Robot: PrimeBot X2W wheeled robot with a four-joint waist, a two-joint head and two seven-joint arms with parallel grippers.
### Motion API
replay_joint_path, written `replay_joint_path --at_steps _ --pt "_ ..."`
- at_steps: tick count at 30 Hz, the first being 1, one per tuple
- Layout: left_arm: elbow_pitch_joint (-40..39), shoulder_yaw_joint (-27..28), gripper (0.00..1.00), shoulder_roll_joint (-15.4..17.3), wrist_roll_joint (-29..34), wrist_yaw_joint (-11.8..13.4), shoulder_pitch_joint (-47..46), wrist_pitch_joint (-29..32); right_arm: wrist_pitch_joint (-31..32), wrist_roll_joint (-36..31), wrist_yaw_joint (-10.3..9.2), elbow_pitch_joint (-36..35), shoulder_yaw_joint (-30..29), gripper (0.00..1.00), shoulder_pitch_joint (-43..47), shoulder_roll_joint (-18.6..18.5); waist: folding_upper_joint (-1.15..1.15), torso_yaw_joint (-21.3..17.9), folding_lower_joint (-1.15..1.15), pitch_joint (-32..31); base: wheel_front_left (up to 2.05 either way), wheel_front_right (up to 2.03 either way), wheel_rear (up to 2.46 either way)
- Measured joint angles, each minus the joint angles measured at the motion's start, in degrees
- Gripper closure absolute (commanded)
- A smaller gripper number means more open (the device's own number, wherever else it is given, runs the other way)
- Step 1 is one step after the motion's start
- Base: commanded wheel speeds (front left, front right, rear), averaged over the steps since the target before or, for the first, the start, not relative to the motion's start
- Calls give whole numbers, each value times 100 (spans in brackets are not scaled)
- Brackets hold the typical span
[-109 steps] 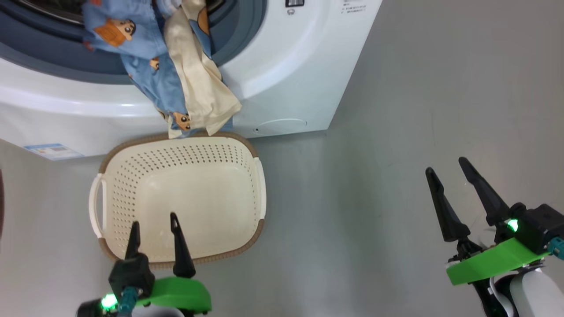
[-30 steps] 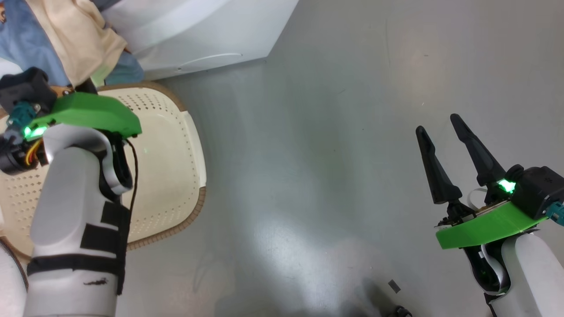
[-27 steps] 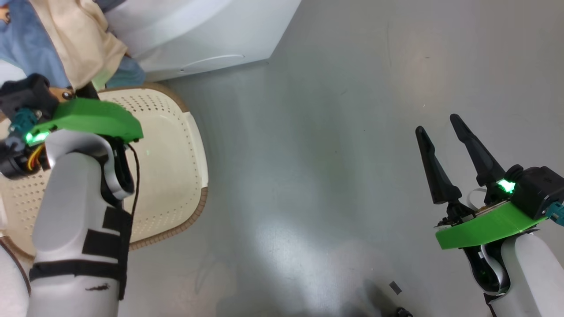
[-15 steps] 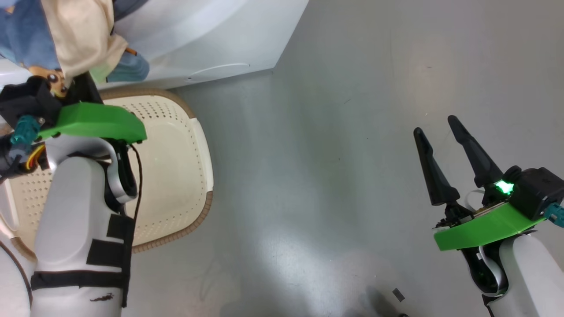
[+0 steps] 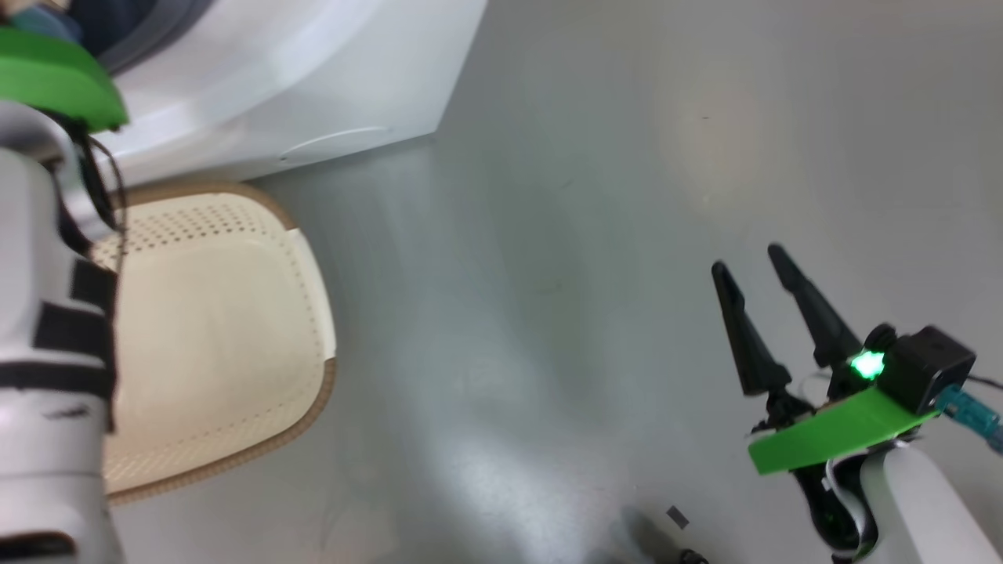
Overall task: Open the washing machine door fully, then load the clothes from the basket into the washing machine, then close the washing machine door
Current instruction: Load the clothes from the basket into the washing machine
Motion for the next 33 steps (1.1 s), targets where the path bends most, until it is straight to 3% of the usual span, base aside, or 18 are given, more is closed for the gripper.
replay_joint_path --at_steps 14,33 --pt "1761 -147 100 818 422 86 -1830 85 0 94 0 176 197 0 263 71 0 -598 0 163 0 0 0" --pt "1829 -389 100 1436 679 92 -2979 -310 0 214 0 144 272 0 372 2 0 -1015 0 715 0 0 0"
